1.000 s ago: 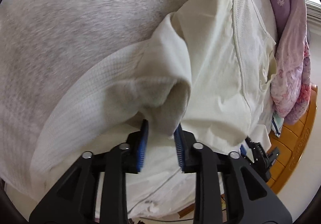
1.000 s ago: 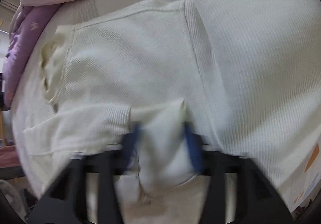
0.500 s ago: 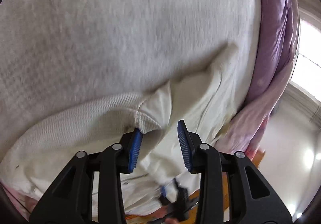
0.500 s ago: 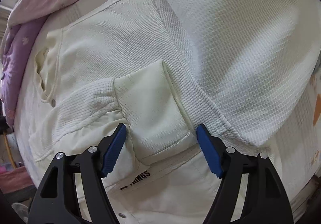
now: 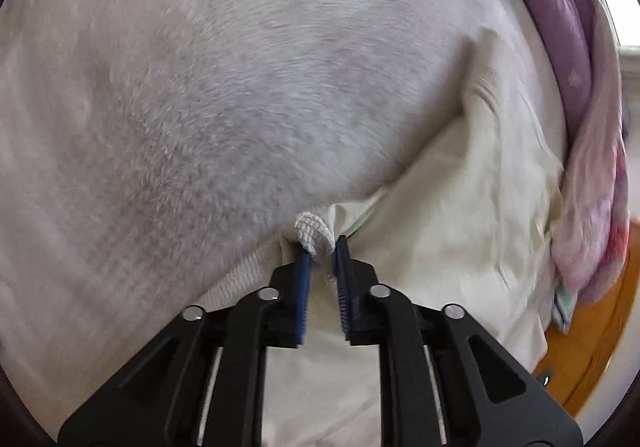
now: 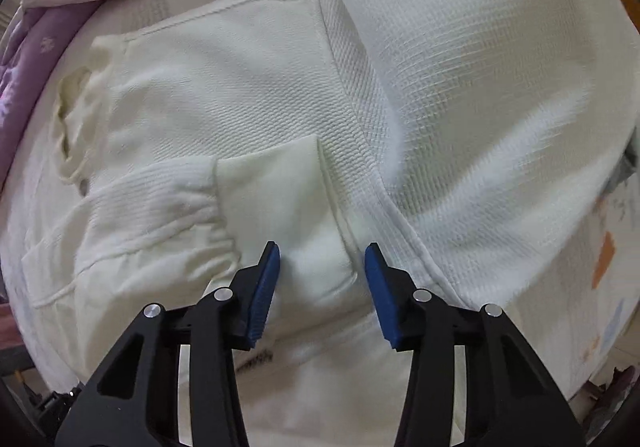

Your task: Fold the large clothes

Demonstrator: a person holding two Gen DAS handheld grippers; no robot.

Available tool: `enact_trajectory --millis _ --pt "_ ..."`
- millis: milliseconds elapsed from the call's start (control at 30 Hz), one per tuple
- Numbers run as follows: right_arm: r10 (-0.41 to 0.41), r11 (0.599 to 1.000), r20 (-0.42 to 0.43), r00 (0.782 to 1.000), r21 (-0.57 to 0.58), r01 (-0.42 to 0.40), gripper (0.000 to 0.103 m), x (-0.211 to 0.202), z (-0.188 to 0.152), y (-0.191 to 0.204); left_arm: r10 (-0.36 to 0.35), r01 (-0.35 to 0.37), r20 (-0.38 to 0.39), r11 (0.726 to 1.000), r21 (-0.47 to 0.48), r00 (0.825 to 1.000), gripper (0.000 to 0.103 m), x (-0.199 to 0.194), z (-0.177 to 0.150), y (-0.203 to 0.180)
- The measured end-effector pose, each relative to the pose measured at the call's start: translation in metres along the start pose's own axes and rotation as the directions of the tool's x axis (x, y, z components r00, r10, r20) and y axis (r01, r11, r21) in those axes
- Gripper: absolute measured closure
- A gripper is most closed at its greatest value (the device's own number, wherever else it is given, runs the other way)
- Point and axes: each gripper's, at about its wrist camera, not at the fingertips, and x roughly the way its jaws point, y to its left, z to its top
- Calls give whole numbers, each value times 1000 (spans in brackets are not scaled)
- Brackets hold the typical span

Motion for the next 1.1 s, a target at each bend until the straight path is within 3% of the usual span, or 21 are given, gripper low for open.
enact_trajectory --millis 67,133,200,233,267,300,333,400,467,500,567,600,633,700,767,867,900,933,1033,1100 --pt "8 1000 48 999 3 -8 60 -21 -9 2 33 -33 1 998 44 999 79 -20 -8 -9" --pt "35 999 115 993 -24 -32 60 -45 -15 3 100 -104 34 982 158 994 79 -40 -20 -23" --pt "88 995 148 985 -59 -80 63 -58 -21 12 191 -217 117 931 294 975 82 -57 -35 -50" --pt "129 990 154 980 -85 -117 70 -62 -22 21 207 -249 154 905 345 966 82 -59 -41 -63" --pt "204 973 149 968 -140 -184 90 -65 -25 38 208 -272 193 865 422 959 84 -60 -44 -76" --pt "260 954 129 957 -185 -234 98 -64 -31 54 188 -267 207 835 481 960 86 -56 -47 -95" --pt "304 936 99 947 -218 -278 99 -57 -33 75 162 -242 194 816 524 968 94 -44 -48 -109" --pt "355 910 38 934 -244 -336 101 -41 -40 102 125 -188 148 793 579 981 97 -12 -48 -131" --pt "371 888 -32 928 -278 -365 102 -18 -51 126 180 -241 160 763 600 971 99 16 -47 -136" --pt "338 893 -57 939 -296 -339 102 -8 -58 130 215 -262 151 757 598 965 100 28 -45 -132" --pt "209 929 -62 976 -299 -218 103 19 -59 122 326 -343 130 769 539 936 103 46 -34 -103" --pt "196 950 -62 979 -237 -205 103 26 -57 99 319 -331 117 786 522 941 102 45 -31 -91" --pt "245 952 -71 967 -169 -254 103 27 -53 77 286 -294 95 811 505 953 101 39 -28 -76" --pt "173 973 -21 985 -151 -174 103 20 -47 52 267 -267 71 829 492 961 101 27 -18 -55" --pt "216 964 -45 975 -149 -220 103 21 -43 43 268 -260 56 834 487 962 100 29 -10 -51" --pt "122 964 -62 991 -229 -133 103 16 -40 69 320 -316 91 776 546 943 101 20 -8 -71" --pt "161 958 -49 986 -231 -168 103 4 -37 75 304 -305 97 772 557 948 101 15 -8 -80" --pt "215 951 -14 977 -223 -213 103 -13 -32 78 259 -266 96 778 569 961 101 1 -8 -87" --pt "147 969 84 986 -214 -126 103 -31 -13 76 172 -219 136 795 565 976 101 -30 17 -108" --pt "109 987 64 992 -129 -100 102 -15 8 63 151 -212 155 807 551 976 101 -28 40 -124"
